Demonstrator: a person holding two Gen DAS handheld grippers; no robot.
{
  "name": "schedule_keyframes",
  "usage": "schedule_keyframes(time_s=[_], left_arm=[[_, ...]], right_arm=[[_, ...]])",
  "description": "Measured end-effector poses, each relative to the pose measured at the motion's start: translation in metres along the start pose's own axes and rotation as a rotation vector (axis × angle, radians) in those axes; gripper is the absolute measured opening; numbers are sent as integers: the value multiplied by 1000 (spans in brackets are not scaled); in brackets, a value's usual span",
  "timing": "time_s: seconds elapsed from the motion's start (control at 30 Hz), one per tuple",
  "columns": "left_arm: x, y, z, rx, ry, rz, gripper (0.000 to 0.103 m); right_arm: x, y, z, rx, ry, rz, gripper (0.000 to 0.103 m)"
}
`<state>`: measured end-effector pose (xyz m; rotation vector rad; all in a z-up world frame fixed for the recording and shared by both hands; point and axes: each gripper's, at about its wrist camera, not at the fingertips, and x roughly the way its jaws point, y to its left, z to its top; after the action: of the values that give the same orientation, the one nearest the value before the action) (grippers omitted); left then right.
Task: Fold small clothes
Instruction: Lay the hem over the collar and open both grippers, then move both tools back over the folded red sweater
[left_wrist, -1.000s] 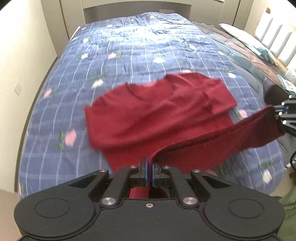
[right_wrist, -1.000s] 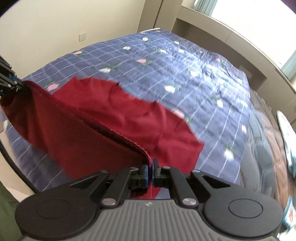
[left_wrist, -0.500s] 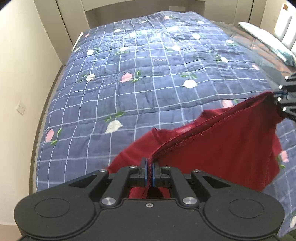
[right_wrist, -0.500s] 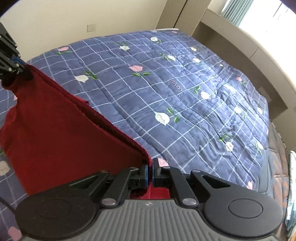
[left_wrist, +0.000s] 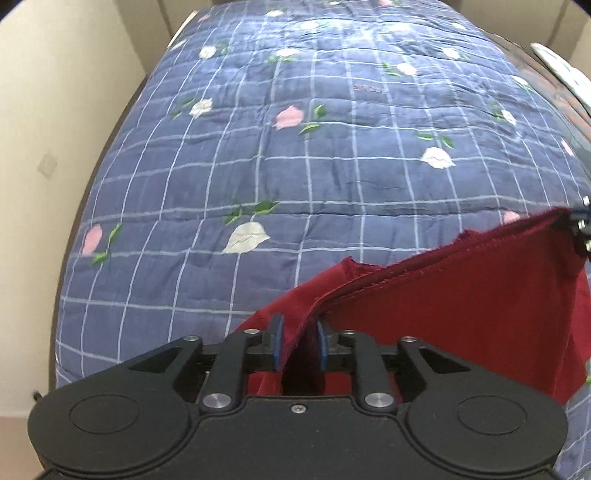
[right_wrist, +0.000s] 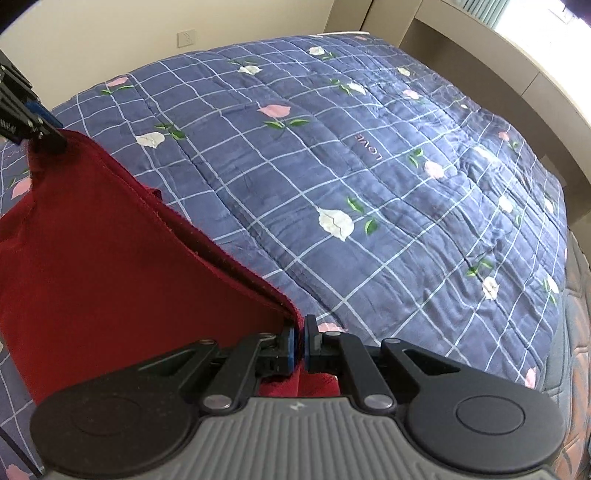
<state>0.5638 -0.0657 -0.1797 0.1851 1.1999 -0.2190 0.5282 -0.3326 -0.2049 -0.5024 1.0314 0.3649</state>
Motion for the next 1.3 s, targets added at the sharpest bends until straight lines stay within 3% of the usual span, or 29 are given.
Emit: schedule_keyframes(time_s=[0.07,0.13,0.2,0.3,0.43,0.53,0.7,0.8,0.97,1.1,1.17,1.27,1.3], left_arm=[[-1,9,1,-50,0,-8,31],[-3,20,1,-107,-4,-18,44],[-7,29,0,-154,-22,-8,57],[-15,36,-5,-180,-54,78,69],[-18,44,-18,-239,-37,122,77],[-22,45,-36,-284,-24,144,84],[-31,41,-74,-366,6,145,88],[-37,40,-95,-405,21,149,91],[-52,39,-123,-466,32,131,91],[-62,39,-140,-508,33,129,99],[-66,39,-146,-528,41,120,99],[-71,39,-159,-566,52,106,100],[-74,39,-164,-578,52,102,100]], right_arm=[[3,0,0,4,6,5,5],[6,0,2,12,15,3,15],[7,0,3,25,17,-18,43],[4,-1,0,62,14,-61,83],[1,0,-15,105,34,-105,98],[1,0,-36,129,63,-178,100],[0,-19,-68,264,158,-397,102],[-16,-28,-80,397,102,-291,102],[-8,1,-72,297,75,-144,103],[21,4,-60,330,108,-79,103],[33,-3,-55,339,144,-131,103],[41,-29,-50,395,197,-345,103],[39,-39,-52,444,202,-363,103]])
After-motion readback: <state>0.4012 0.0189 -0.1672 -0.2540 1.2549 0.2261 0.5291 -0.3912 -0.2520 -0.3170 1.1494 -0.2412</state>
